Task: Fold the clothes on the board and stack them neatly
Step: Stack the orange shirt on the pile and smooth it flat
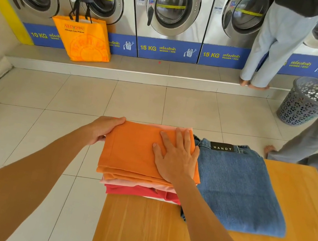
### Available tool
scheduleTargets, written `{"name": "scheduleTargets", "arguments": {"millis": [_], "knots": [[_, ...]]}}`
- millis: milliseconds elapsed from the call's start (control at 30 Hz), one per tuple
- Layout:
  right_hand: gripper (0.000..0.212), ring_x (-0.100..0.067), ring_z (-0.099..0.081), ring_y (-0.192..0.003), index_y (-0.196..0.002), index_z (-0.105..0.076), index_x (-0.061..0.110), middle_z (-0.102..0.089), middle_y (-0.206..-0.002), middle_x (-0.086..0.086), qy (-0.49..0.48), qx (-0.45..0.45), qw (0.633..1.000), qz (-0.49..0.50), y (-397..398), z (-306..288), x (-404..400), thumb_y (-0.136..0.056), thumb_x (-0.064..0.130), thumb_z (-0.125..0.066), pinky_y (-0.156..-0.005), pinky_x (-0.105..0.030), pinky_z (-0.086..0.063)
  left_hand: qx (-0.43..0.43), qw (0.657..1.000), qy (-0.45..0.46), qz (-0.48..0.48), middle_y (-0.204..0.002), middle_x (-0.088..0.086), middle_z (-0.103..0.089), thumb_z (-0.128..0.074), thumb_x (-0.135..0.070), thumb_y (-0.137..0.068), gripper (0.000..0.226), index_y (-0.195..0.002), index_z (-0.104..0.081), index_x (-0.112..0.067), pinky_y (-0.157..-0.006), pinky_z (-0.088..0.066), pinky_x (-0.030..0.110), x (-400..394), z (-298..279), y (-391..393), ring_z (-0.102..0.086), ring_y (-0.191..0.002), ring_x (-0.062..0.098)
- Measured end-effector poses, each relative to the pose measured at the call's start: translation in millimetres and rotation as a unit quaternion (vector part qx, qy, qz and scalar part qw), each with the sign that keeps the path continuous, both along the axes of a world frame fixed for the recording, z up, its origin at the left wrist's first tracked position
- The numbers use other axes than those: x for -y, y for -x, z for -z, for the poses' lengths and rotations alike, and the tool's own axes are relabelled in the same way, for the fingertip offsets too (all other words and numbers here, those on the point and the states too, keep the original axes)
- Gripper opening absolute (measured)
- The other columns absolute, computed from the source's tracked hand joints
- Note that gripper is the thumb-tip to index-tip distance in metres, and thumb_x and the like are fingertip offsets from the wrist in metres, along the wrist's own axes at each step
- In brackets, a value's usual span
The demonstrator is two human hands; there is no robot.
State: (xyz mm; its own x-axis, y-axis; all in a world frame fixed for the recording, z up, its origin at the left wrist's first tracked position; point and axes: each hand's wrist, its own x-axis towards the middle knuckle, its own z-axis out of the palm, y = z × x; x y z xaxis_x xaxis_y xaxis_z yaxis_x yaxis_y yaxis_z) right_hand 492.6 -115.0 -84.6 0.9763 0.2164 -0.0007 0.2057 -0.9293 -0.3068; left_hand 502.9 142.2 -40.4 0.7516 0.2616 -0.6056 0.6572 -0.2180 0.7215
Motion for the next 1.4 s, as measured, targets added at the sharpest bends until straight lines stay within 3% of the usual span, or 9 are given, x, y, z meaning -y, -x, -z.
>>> {"name": "scheduleTargets", "arguments": {"millis": [133,300,467,600,700,800,933,1200,1400], "knots": [[0.07,-0.021,0.009,-0.154,-0.152,-0.023,0.048,-0.009,-0.167,0.004,-0.003,0.004,1.0,0.004,0,2,1,-0.089,0.076,-0.007,-0.116,-0.061,-0.012,0.052,0.995,-0.019,-0.087,-0.112,0.004,-0.068,-0.058,-0.049,-0.094,0.038,-0.118,-0.064,-0.021,-0.069,-0.05,0.031,3,7,4,-0.064,-0.093,0.019],[0.07,-0.021,0.009,-0.153,-0.152,-0.023,0.049,-0.01,-0.167,0.004,-0.006,0.006,1.0,0.004,0,1,1,-0.089,0.077,-0.007,-0.116,-0.06,-0.012,0.044,0.977,-0.077,-0.196,-0.114,0.011,-0.065,-0.047,-0.049,-0.098,0.045,-0.121,-0.063,-0.013,-0.09,-0.051,0.045,22,20,9,-0.061,-0.101,0.031],[0.07,-0.021,0.008,-0.154,-0.152,-0.024,0.047,-0.011,-0.167,0.004,-0.002,0.004,1.0,0.009,0,1,0,-0.09,0.075,-0.009,-0.116,-0.061,-0.012,0.148,0.911,-0.343,-0.173,-0.115,0.009,-0.065,-0.043,-0.021,-0.099,0.025,-0.112,-0.063,-0.014,-0.094,-0.048,0.047,49,15,20,-0.058,-0.105,0.03],[0.065,-0.022,0.005,-0.154,-0.151,-0.028,0.047,-0.014,-0.167,0.003,-0.005,0.01,1.0,0.012,0,2,-1,-0.093,0.07,-0.008,-0.116,-0.062,-0.013,0.429,0.802,-0.414,0.033,-0.132,0.002,-0.058,-0.039,-0.023,-0.102,0.031,-0.123,-0.06,-0.015,-0.114,-0.031,0.043,95,9,35,-0.047,-0.131,0.022],[0.06,-0.019,0.007,-0.154,-0.153,-0.027,0.041,-0.011,-0.167,0.004,-0.027,0.005,1.0,0.01,0,4,2,-0.098,0.057,-0.008,-0.118,-0.061,-0.011,0.337,0.785,-0.463,0.238,-0.159,-0.001,-0.031,-0.018,-0.039,-0.105,0.052,-0.149,-0.038,-0.02,-0.123,-0.012,0.042,123,30,50,-0.015,-0.151,0.016],[0.066,-0.016,0.01,-0.154,-0.16,-0.012,0.023,-0.005,-0.168,0.005,-0.033,0.002,0.999,0.013,-1,6,2,-0.099,0.049,-0.011,-0.121,-0.058,-0.008,0.232,0.803,-0.513,0.195,-0.165,0.0,-0.012,-0.011,-0.048,-0.103,0.06,-0.158,-0.014,-0.023,-0.123,-0.004,0.045,112,50,55,-0.003,-0.153,0.019],[0.069,-0.016,0.011,-0.154,-0.16,-0.005,0.018,0.002,-0.168,0.003,-0.067,-0.011,0.997,0.021,-5,7,7,-0.101,0.05,-0.019,-0.124,-0.052,-0.004,0.158,0.858,-0.477,0.111,-0.165,0.002,-0.014,-0.009,-0.054,-0.1,0.067,-0.157,-0.011,-0.019,-0.122,-0.005,0.05,106,52,51,-0.007,-0.152,0.022],[0.063,-0.023,-0.008,-0.152,-0.16,-0.005,0.025,-0.003,-0.167,0.01,-0.195,-0.081,0.974,0.079,-12,5,20,-0.104,0.045,-0.026,-0.116,-0.052,-0.026,0.176,0.928,-0.327,0.024,-0.165,0.0,-0.009,-0.013,-0.052,-0.103,0.065,-0.158,-0.005,-0.019,-0.121,-0.019,0.049,85,63,58,-0.009,-0.152,0.021],[0.063,-0.026,-0.016,-0.149,-0.16,-0.005,0.026,-0.005,-0.167,0.009,-0.175,-0.083,0.978,0.08,-15,7,17,-0.103,0.05,-0.022,-0.11,-0.054,-0.034,0.172,0.947,-0.269,-0.049,-0.16,0.003,-0.026,-0.011,-0.055,-0.101,0.065,-0.157,-0.01,-0.023,-0.11,-0.033,0.054,83,71,66,-0.036,-0.141,0.03]]}}
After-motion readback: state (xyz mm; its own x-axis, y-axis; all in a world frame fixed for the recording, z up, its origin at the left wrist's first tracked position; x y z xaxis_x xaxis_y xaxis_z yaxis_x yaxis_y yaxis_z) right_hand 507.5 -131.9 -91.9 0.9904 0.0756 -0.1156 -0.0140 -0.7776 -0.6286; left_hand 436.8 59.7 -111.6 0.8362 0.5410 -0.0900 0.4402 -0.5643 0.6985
